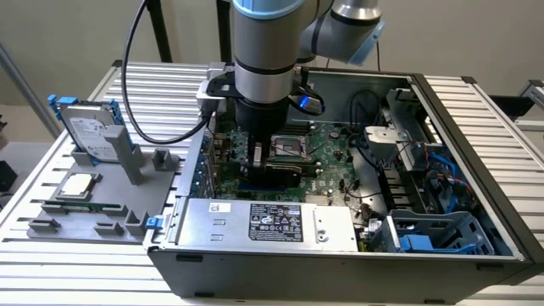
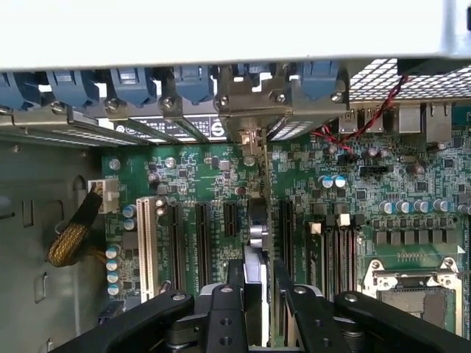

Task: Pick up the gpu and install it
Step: 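Press down on the gpu until it lock into place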

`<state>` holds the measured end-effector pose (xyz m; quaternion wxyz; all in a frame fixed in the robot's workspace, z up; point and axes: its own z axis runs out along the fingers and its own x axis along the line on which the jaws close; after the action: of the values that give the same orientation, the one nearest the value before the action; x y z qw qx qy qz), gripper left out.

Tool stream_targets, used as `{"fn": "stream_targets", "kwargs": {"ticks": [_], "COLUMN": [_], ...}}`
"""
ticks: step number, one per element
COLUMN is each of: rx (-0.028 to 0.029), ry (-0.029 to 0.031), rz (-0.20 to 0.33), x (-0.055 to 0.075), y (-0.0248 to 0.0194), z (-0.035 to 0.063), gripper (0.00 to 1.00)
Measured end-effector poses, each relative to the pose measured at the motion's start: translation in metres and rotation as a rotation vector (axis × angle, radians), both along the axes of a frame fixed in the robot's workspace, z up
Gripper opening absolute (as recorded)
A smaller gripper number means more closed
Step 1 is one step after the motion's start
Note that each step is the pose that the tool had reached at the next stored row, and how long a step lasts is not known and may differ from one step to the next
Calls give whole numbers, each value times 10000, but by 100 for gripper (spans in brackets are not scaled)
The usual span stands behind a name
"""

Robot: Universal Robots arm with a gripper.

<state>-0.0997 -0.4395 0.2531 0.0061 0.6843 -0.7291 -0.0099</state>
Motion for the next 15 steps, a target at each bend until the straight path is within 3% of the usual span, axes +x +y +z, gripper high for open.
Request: {"fn": "stream_targets", "kwargs": {"ticks": [15], "rx": [-95], "ry": [18], "rz": [0], "x": [0], "y": [0], "z": [-23], "gripper": [0]}}
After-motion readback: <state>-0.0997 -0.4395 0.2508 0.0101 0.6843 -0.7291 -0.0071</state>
